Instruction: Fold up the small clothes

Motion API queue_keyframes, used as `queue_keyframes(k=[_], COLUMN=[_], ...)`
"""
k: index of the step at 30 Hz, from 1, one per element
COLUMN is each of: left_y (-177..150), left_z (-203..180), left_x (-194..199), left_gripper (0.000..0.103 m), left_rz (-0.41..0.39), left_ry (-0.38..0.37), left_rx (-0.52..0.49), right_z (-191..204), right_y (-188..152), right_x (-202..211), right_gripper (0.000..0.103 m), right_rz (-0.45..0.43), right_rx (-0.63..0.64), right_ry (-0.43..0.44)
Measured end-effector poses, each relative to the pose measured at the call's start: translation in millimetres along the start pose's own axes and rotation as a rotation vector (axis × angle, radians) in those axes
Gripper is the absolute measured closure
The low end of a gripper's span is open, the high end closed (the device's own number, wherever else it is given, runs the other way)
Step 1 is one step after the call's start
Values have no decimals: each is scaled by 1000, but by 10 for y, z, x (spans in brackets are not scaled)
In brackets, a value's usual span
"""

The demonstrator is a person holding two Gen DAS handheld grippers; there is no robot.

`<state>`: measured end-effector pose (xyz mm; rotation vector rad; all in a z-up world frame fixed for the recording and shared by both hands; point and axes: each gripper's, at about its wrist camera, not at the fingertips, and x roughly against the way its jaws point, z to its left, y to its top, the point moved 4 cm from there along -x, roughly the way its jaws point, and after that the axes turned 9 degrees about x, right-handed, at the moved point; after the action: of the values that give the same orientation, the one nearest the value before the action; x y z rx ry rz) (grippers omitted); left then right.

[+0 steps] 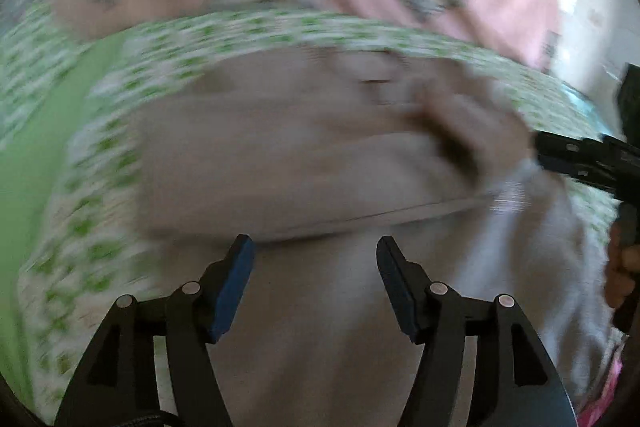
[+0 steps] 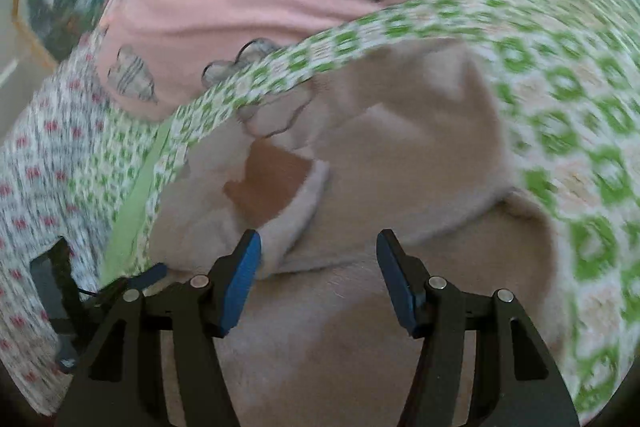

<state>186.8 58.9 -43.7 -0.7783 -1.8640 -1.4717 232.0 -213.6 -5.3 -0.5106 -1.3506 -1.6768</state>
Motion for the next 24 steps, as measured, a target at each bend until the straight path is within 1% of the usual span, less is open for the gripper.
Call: queue_keyframes(k=[1, 2, 3, 4, 5, 7, 8, 9, 10, 11, 12, 13, 14, 15, 16, 17, 18, 19, 21, 22, 24], left_y=[-5, 3, 13, 19, 30, 66, 90, 128, 189, 237, 257, 314, 347, 365, 374, 361, 362, 329, 306, 294, 272], left_z=[260, 447, 535, 669, 797, 871, 910, 912, 902, 894, 899, 901, 894, 898, 903, 907, 903, 902, 897, 897, 909], left_x=[3, -14, -57, -97, -155, -260, -330, -379, -414, -441, -452, -463, -457, -449, -446, -465, -484, -515, -512, -476, -452], left_gripper=[39, 39, 39, 39, 39, 39, 39, 39, 39, 39, 39, 39, 40, 43, 45, 48, 54, 57, 59, 60, 60], left_rz=[-2, 6, 16, 27, 35, 51, 65, 65, 55, 53, 50, 42, 33, 23, 14, 17, 22, 32, 28, 21, 23], left_ry=[41, 58, 71, 88, 100, 108, 103, 101, 102, 107, 112, 117, 120, 123, 128, 135, 141, 151, 161, 160, 157], left_rx=[53, 94, 119, 150, 174, 192, 207, 213, 211, 210, 212, 223, 231, 240, 254, 265, 271, 278, 285, 290, 300], right_z=[90, 183, 255, 318, 389, 438, 438, 423, 400, 359, 306, 263, 187, 75, -75, -193, -340, -429, -654, -700, -782], right_y=[38, 73, 98, 115, 137, 166, 183, 206, 223, 264, 324, 393, 452, 472, 469, 452, 404, 363, 201, 132, 26], right_x=[-83, -182, -277, -379, -516, -686, -778, -818, -828, -813, -746, -608, -411, -249, -121, -67, -91, -138, -285, -324, -386], right_gripper=[42, 40, 38, 33, 31, 31, 31, 32, 49, 86, 88, 88, 89, 89, 89, 91, 91, 91, 91, 91, 91], right_rz=[13, 26, 38, 57, 79, 101, 107, 104, 95, 88, 67, 9, -74, -128, -161, -169, -144, -122, -67, -50, -31], right_rx=[35, 74, 108, 134, 175, 232, 262, 267, 261, 239, 210, 179, 136, 88, 37, 2, -27, -47, -115, -135, -169], right_ry=[-4, -14, -28, -47, -79, -145, -202, -219, -211, -188, -182, -168, -130, -125, -143, -157, -151, -142, -120, -114, -101])
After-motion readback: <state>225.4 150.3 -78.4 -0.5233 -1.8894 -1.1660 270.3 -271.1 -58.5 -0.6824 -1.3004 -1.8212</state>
